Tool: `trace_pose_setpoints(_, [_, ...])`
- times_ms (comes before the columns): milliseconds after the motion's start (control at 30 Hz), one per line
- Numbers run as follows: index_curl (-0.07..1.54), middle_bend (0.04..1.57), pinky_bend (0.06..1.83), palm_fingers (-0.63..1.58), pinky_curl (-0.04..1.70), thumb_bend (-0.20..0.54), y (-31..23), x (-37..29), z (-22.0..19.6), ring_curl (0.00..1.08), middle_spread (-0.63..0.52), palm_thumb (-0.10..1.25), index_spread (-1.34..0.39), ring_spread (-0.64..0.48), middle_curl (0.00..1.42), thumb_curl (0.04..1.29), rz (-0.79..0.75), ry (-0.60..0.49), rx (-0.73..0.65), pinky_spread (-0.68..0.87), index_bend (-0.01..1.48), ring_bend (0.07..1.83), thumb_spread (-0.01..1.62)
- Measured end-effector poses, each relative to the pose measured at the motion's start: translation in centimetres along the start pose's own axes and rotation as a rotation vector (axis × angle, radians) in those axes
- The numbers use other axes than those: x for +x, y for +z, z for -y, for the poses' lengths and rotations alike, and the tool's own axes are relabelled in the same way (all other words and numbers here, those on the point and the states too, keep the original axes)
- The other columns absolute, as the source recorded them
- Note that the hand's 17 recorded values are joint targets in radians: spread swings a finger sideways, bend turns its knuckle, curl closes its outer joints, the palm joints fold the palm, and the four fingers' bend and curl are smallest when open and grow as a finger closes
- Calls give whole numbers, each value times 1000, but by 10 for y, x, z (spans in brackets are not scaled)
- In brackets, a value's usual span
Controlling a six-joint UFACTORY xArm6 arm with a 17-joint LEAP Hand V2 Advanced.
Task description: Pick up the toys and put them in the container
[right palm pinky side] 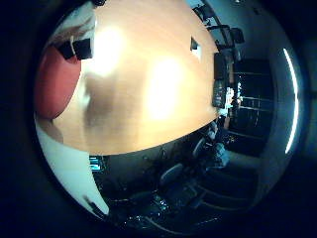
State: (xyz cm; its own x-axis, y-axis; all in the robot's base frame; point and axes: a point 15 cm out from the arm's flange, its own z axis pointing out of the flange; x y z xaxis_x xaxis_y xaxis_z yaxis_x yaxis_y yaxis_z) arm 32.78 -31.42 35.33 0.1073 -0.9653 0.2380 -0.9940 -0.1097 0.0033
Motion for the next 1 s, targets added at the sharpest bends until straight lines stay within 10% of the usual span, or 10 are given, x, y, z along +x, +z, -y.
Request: trace_pose_setpoints(1000, [809,1350,1098,1119,929,-21,-226,-98,-28,678,-133,1004,-256,-212,728,887,-43,-73,162,-265,1062,1361,633])
